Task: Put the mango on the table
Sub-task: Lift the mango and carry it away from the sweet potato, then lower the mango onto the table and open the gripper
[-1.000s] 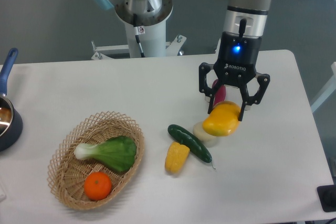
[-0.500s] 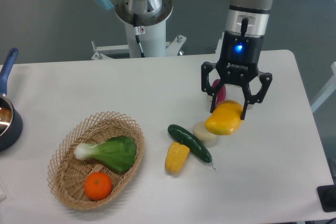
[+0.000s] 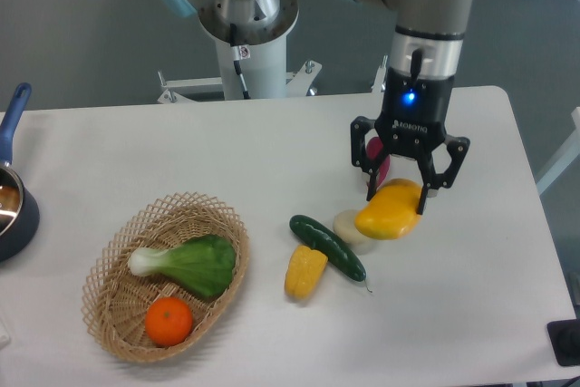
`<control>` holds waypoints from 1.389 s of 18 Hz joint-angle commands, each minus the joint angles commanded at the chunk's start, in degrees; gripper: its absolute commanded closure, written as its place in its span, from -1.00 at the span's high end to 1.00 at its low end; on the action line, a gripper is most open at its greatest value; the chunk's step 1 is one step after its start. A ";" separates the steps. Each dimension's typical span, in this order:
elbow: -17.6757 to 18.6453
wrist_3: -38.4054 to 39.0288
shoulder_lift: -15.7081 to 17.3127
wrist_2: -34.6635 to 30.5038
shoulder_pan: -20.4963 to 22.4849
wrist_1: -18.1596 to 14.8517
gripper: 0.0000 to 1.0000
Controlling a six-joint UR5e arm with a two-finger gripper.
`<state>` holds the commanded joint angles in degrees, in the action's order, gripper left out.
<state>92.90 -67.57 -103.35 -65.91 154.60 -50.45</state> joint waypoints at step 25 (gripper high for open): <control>-7.56 -6.79 -22.59 -7.04 -1.14 4.66 -0.14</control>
<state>85.34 -74.36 -125.95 -72.95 153.46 -45.79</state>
